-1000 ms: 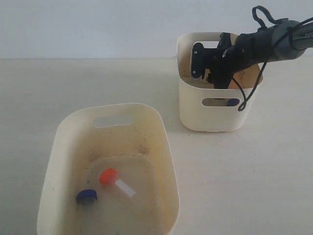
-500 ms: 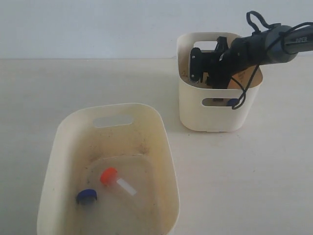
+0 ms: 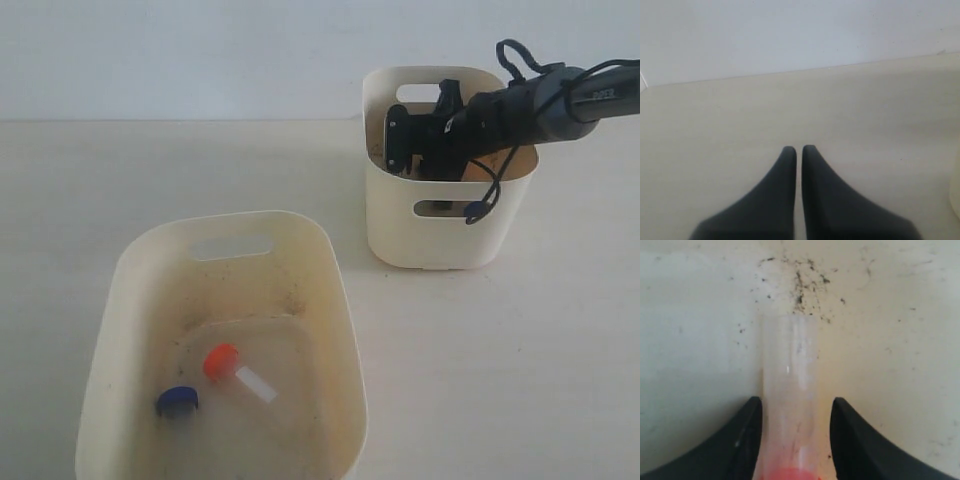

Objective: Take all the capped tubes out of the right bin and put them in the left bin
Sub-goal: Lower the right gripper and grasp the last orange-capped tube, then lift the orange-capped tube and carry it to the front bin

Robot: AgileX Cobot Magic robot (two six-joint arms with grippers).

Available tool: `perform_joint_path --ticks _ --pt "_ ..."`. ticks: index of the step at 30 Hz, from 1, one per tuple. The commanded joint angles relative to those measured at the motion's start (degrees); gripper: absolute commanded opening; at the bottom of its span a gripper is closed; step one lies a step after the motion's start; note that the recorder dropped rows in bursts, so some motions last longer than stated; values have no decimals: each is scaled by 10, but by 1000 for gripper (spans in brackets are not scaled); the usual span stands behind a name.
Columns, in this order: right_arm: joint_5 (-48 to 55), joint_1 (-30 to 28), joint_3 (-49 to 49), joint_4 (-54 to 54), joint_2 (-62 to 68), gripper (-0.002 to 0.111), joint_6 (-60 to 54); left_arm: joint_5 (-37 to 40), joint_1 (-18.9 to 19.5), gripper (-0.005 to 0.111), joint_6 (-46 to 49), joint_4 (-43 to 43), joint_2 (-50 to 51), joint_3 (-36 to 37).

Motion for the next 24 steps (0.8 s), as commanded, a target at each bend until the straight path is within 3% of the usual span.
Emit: perform_joint_path --ticks 1,8,15,24 --pt "-4 -5 1 -1 13 43 -1 -8 1 4 -7 -6 0 -2" --pt "-16 -5 1 -3 17 42 -1 -8 1 4 -7 -6 0 -2" --pt "-20 -5 1 -3 17 15 -1 -8 1 4 -7 -6 0 -2" --pt "-32 -5 1 -3 17 15 -1 -8 1 4 -7 -6 0 -2"
